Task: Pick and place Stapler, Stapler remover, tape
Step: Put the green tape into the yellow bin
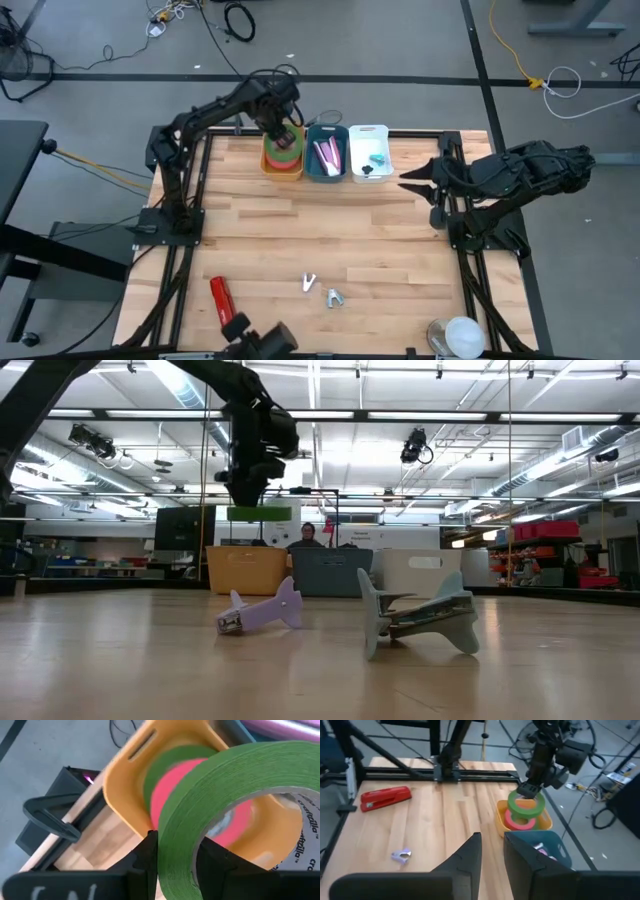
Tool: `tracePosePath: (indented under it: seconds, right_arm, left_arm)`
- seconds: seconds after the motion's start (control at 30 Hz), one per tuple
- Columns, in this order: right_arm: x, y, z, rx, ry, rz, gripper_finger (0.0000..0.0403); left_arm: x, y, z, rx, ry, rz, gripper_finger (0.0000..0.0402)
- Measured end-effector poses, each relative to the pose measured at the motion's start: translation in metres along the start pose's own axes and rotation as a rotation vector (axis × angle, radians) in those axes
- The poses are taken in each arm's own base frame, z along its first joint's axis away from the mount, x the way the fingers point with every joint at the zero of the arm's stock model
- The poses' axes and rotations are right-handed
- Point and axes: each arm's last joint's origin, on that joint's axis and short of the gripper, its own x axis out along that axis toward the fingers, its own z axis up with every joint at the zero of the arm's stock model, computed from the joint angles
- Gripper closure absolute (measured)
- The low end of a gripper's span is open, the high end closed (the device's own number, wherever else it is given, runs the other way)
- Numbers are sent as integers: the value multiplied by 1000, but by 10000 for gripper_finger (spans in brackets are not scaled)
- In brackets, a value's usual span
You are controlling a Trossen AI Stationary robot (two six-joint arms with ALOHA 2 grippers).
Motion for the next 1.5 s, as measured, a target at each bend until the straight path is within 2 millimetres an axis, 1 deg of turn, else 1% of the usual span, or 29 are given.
tracePosePath:
  seconds: [0.2,0.37,0.5,0.77,0.93,1.2,1.3,1.5]
  right_arm:
    - [2,-6,1,39,0,-53,321]
    - [4,-10,1,62,2,-77,321]
    - [5,-12,1,67,3,-87,321]
    - [10,-12,2,72,14,-98,321]
    - [16,-8,2,68,30,-100,321]
    - [27,-3,3,54,50,-100,321]
    - [28,-2,3,54,50,-99,321]
    - [28,-2,4,59,41,-94,321]
  left_arm:
    - [5,15,4,-31,-25,-5,297]
    - [18,20,4,-50,-30,-27,296]
    - [25,21,5,-59,-54,-25,296]
    - [25,23,13,-78,-139,-24,296]
    - [29,25,13,-91,-121,-20,296]
    - [48,23,17,-110,-74,-27,296]
    - [54,22,17,-109,-58,-30,296]
    - [55,22,18,-108,-59,-27,296]
